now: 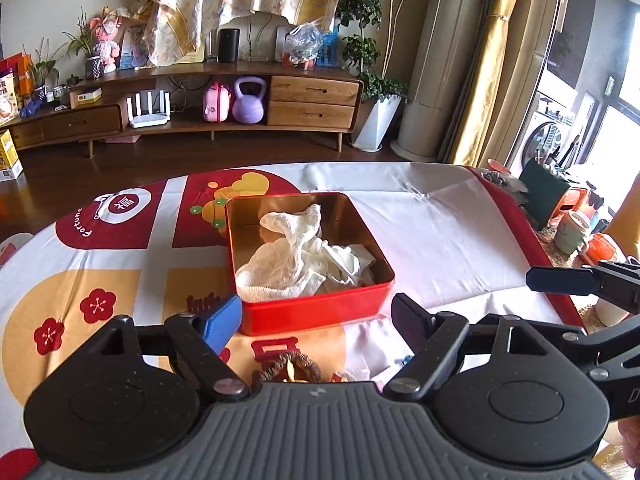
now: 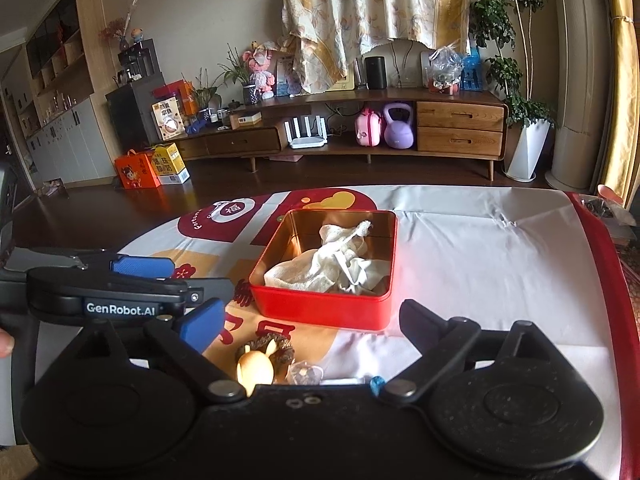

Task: Organize soft objects
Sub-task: 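Move the left gripper to the yellow duck while the right gripper reaches the blue glove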

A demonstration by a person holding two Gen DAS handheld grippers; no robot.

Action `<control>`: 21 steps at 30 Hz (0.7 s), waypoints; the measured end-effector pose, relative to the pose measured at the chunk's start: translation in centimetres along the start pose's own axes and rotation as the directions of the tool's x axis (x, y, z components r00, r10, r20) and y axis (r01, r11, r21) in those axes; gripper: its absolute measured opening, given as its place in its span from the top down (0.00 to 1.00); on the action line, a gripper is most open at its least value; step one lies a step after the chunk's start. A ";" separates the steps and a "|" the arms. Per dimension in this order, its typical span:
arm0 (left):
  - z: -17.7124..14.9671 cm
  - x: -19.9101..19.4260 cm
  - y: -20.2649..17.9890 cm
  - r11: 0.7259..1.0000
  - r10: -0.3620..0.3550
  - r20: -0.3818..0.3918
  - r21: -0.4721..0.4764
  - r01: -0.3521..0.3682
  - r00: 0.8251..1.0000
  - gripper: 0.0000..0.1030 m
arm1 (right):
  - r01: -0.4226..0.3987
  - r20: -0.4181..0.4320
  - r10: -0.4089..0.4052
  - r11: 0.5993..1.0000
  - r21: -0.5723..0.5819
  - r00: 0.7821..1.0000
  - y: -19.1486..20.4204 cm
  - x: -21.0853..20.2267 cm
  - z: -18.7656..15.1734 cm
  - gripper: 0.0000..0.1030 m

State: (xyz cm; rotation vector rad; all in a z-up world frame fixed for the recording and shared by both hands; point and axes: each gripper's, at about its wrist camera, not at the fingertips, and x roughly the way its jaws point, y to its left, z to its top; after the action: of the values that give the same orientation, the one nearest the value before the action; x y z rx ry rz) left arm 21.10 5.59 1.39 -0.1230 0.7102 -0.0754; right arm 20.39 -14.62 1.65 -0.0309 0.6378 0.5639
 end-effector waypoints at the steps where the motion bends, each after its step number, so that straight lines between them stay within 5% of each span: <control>1: -0.3 -0.4 -0.1 1.000 0.001 0.001 0.003 -0.001 1.000 0.20 | -0.003 0.002 0.003 1.000 -0.001 1.000 0.1 -0.3 -0.3 0.09; 21: -7.3 -4.2 -1.3 0.997 -0.069 0.006 -0.039 0.069 0.998 0.12 | 0.027 0.007 -0.028 0.999 0.018 1.000 -0.3 -3.2 -7.5 0.08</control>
State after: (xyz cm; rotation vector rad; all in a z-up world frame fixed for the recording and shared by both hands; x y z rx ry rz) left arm 13.08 4.18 -1.23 -0.1856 0.7028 -0.1270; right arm 14.29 -17.92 -2.58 -0.0209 0.6340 0.5316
